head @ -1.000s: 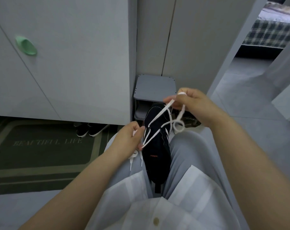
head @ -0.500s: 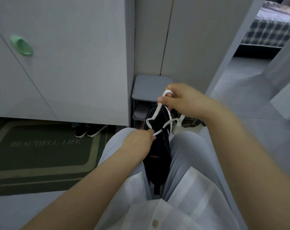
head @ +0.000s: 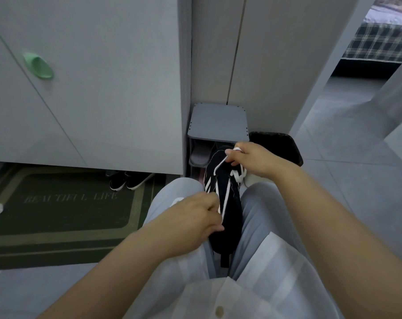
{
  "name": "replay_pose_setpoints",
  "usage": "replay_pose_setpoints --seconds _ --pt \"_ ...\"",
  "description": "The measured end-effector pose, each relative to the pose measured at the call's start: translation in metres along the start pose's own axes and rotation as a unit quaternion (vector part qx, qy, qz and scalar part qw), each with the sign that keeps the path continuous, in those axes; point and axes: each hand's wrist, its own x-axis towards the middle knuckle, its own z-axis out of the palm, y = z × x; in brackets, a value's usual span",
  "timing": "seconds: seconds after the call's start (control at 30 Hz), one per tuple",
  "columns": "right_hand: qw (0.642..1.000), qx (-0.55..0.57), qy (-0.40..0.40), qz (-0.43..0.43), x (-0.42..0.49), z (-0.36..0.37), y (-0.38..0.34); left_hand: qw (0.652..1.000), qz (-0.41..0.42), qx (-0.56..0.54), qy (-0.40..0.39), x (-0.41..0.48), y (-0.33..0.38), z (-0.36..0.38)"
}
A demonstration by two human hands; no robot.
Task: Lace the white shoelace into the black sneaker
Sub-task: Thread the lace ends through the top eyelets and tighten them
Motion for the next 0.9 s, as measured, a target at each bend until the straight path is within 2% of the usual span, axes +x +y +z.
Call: replay_pose_setpoints --seconds 0.07,0.17,0.23,0.33,0.4,0.53,0.63,0.77,0.9 --pt "1.000 0.011 0.000 -0.002 0.000 0.002 0.001 0.998 -0.022 -0.042 0.035 -0.001 -0.009 -0.004" --pt "1.000 0.005 -0.001 0.003 0.001 0.006 0.008 0.976 -0.110 -0.177 0.060 0.008 -0.021 -0.016" --pt "1.000 0.023 -0.005 0.005 -0.003 0.007 0.014 0.933 -0.167 -0.291 0.129 0.014 -0.023 -0.019" --pt "0.995 0.099 0.009 -0.002 -0.010 0.005 0.027 0.842 -0.257 -0.432 0.197 0.022 -0.019 -0.018" --pt "0.986 0.167 0.022 -0.005 -0.015 0.008 0.033 0.823 -0.295 -0.445 0.192 0.024 -0.015 -0.016" --pt "0.948 0.310 0.064 -0.005 -0.022 0.024 0.037 0.817 -0.367 -0.420 0.150 0.021 -0.018 -0.003" --pt "0.927 0.364 0.092 -0.014 -0.024 0.030 0.036 0.823 -0.426 -0.359 0.115 0.022 -0.030 0.004" --pt "0.909 0.398 0.118 -0.028 -0.026 0.033 0.038 0.881 -0.425 -0.204 -0.020 0.026 -0.030 0.006" --pt "0.912 0.388 0.127 -0.046 -0.025 0.036 0.041 0.930 -0.346 -0.058 -0.107 0.033 -0.019 0.005"
